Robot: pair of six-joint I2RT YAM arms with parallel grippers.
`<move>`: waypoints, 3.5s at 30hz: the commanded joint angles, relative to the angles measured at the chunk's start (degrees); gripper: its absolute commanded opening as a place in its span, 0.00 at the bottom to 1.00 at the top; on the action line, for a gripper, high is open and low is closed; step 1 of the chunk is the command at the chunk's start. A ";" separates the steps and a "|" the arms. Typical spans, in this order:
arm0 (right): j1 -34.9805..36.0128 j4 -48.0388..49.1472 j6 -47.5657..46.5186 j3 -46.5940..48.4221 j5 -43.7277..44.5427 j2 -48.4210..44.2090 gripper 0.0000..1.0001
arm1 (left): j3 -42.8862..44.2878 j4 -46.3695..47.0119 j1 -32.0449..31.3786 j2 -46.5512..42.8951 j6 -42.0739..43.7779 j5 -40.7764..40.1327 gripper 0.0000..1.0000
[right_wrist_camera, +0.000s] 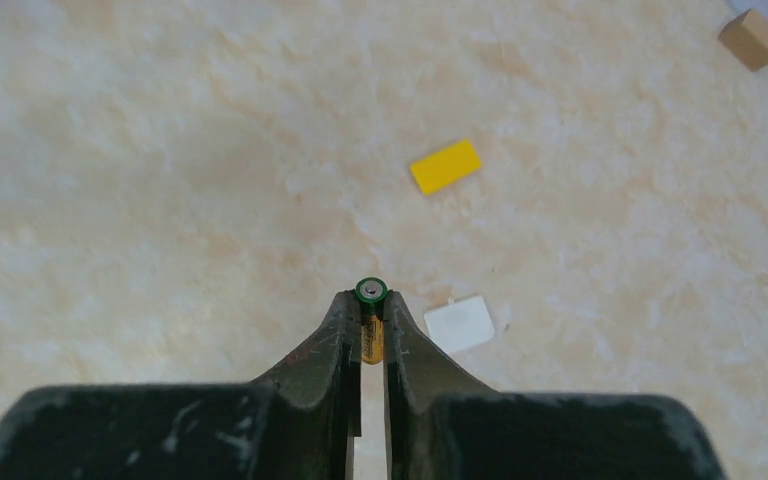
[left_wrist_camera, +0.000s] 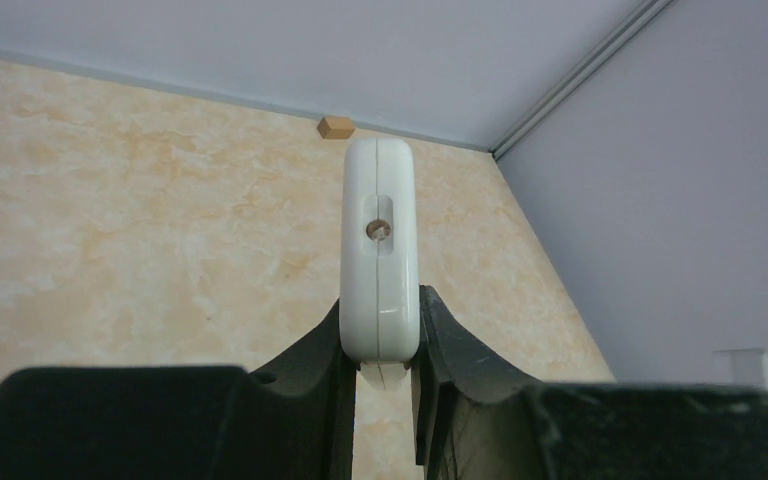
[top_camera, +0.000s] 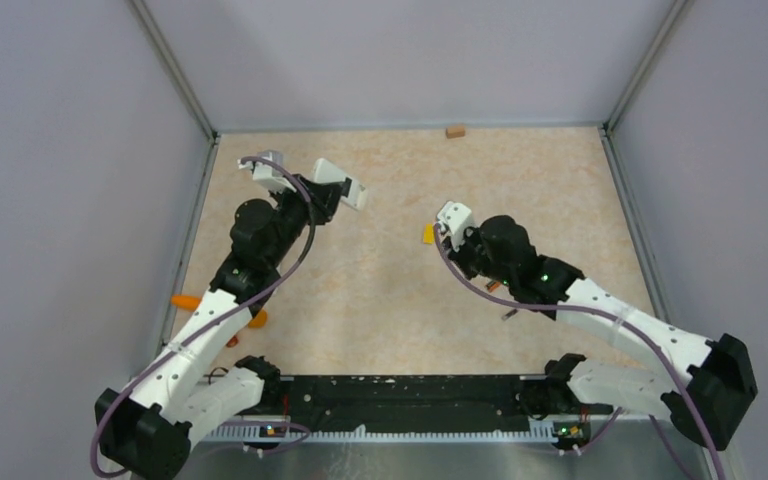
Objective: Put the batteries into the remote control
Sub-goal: Load the battery into the remote control.
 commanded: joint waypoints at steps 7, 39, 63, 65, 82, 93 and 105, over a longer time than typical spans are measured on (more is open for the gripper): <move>-0.52 21.01 43.93 9.18 3.49 -6.56 0.00 | -0.63 17.01 0.15 5.62 -18.59 8.19 0.00; 1.55 4.11 60.58 31.57 18.14 9.92 0.00 | -9.90 74.13 -2.62 31.71 -60.49 12.52 0.00; 3.67 3.83 59.90 33.26 19.64 13.82 0.10 | -8.22 76.82 -2.69 35.01 -65.23 11.71 0.00; 3.71 4.26 59.23 33.32 19.75 13.79 0.14 | -7.98 77.42 -2.75 35.45 -66.51 11.80 0.00; 3.70 5.71 58.50 33.23 20.50 12.65 0.32 | -8.23 79.29 -2.73 37.51 -70.50 11.46 0.00; 3.74 5.02 58.92 34.51 19.63 8.39 0.59 | -8.54 80.35 -2.72 37.99 -69.08 11.45 0.00; 3.62 7.04 79.97 26.37 17.60 -0.86 0.78 | -9.05 82.75 -2.57 35.58 -60.93 12.09 0.00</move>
